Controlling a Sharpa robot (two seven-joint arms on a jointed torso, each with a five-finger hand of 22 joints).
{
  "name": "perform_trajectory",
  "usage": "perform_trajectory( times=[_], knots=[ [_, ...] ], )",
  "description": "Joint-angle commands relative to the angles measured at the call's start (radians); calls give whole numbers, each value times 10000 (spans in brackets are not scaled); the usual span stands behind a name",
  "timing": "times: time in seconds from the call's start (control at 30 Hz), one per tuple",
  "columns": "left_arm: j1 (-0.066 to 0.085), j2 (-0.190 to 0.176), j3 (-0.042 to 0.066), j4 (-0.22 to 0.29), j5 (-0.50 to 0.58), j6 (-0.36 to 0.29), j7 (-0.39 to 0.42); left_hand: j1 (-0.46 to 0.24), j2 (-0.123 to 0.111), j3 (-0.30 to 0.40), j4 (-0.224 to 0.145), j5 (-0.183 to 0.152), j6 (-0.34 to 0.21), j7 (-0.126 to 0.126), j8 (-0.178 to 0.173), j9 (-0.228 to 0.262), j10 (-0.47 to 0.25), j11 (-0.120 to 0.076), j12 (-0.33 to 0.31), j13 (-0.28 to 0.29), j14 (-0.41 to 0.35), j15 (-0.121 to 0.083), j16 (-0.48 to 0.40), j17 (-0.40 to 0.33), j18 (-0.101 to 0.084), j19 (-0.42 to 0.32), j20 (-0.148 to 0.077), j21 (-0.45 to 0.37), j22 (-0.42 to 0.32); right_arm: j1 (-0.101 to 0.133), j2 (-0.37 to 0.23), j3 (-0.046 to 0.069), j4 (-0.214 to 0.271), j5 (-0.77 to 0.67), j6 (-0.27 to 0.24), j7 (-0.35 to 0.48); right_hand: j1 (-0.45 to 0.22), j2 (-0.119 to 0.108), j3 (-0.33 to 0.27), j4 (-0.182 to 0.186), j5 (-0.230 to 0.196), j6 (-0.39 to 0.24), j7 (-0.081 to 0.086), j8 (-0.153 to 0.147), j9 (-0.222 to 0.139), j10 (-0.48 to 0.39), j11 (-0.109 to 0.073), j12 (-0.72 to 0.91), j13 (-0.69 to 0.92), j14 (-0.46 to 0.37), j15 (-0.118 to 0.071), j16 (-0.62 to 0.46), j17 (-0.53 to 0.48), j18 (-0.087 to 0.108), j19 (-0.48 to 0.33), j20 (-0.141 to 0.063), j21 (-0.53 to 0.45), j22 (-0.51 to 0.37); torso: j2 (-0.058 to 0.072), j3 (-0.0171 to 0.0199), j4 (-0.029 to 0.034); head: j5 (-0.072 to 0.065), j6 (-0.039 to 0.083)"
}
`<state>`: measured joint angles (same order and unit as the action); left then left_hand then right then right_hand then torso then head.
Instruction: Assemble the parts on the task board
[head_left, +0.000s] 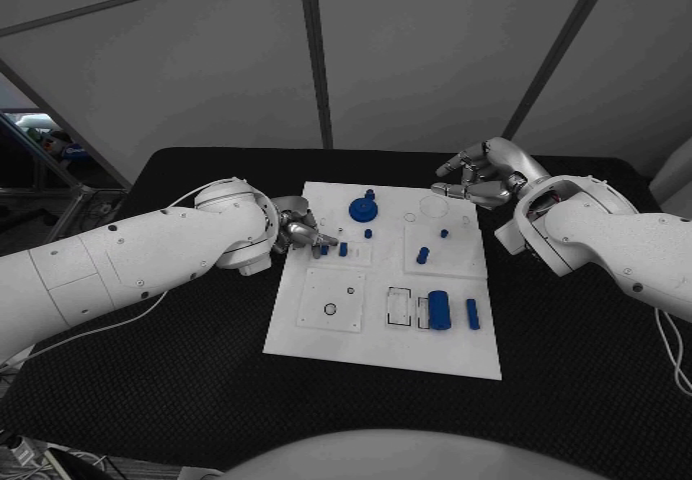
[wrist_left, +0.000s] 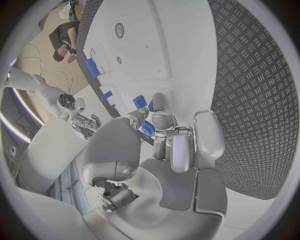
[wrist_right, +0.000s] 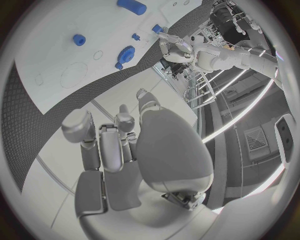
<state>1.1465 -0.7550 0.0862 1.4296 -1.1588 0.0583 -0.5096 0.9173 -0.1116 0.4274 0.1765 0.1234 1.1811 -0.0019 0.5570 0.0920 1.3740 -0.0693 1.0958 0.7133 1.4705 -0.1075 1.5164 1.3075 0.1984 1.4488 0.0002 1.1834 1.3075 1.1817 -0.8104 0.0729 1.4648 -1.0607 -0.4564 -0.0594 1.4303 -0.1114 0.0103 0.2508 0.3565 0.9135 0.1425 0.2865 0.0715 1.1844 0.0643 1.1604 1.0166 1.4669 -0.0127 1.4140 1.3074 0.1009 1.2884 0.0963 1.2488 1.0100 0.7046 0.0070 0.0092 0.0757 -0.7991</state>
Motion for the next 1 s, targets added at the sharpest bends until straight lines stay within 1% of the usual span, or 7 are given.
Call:
perform_trajectory(
  times=[0.03,0.43,0.53,0.63,0.67,0.77,1.0],
  knots=[
    [4,-7,6,23,40,0,-37,-95,12,-49,-14,-11,69,17,22,9,23,44,45,-13,743,-60,-5,1578,-1227,51,3,21,1631,14,9,5,4,-27,59,59,-19,73,33,27,28,55,-11,34,-13,-13,-82,-31,-13,484,-63,-18,262,114,-18,-80,-39,-3,-1,2,-4,12,2],
    [4,-31,42,26,41,-25,-34,-73,-19,-152,2,-11,56,23,10,-6,6,44,23,-42,743,-60,-5,1578,-1218,36,1,-24,1619,12,21,5,-16,-27,68,62,-19,73,33,27,28,55,-11,34,-13,-13,-82,-31,-13,484,-63,-18,262,114,-18,-80,-39,-3,4,-1,-5,0,-4],
    [2,-40,119,59,41,-100,-28,-87,-166,-471,82,-10,56,29,1,-33,-11,48,9,-49,743,-57,-7,1576,-1217,32,3,-30,1616,11,24,5,-23,-27,68,65,-19,73,33,27,28,55,-11,34,-13,-13,-82,-31,-13,484,-63,-18,262,114,-18,-80,-39,-3,4,-4,-3,-15,-7],
    [1,-64,209,104,41,-196,-22,-200,-377,-1035,283,-23,70,28,-8,-65,-28,47,-19,-78,742,-57,-8,1576,-1215,25,3,-41,1611,9,25,5,-36,-27,69,64,-32,66,30,36,72,52,-12,34,-15,-19,-83,-36,-22,484,-63,-20,263,116,-22,-80,-48,-14,5,-3,0,-26,-1],
    [0,-84,258,131,41,-251,-20,-159,-387,-1396,420,-14,77,7,-17,-91,-33,63,-28,-79,742,-58,-9,1576,-1209,19,-6,-52,1607,8,24,5,-41,-27,69,64,-32,66,30,36,72,52,-12,34,-15,-19,-83,-36,-22,484,-63,-20,263,116,-22,-80,-48,-14,1,-3,-2,-28,6],
    [0,-131,347,184,49,-352,-15,-57,-340,-1890,627,-20,88,32,-28,-126,-35,41,-37,-72,743,-74,-7,1581,-1217,17,7,-50,1606,5,23,5,-55,-27,67,64,-32,66,30,36,72,52,-12,34,-15,-19,-83,-36,-22,484,-63,-20,263,116,-22,-80,-48,-14,-6,-1,1,-18,9],
    [-1,-244,575,285,203,-524,-1,154,-250,-2465,878,-36,70,42,-55,-169,-78,55,-112,-162,742,-55,-9,1578,-1195,-10,-1,-132,1582,-2,22,5,-75,-27,70,66,-37,62,28,38,78,47,-11,32,-16,-22,-82,-38,-26,482,-63,-28,253,117,-24,-80,-52,-19,-3,1,-3,-28,20]
  ],
)
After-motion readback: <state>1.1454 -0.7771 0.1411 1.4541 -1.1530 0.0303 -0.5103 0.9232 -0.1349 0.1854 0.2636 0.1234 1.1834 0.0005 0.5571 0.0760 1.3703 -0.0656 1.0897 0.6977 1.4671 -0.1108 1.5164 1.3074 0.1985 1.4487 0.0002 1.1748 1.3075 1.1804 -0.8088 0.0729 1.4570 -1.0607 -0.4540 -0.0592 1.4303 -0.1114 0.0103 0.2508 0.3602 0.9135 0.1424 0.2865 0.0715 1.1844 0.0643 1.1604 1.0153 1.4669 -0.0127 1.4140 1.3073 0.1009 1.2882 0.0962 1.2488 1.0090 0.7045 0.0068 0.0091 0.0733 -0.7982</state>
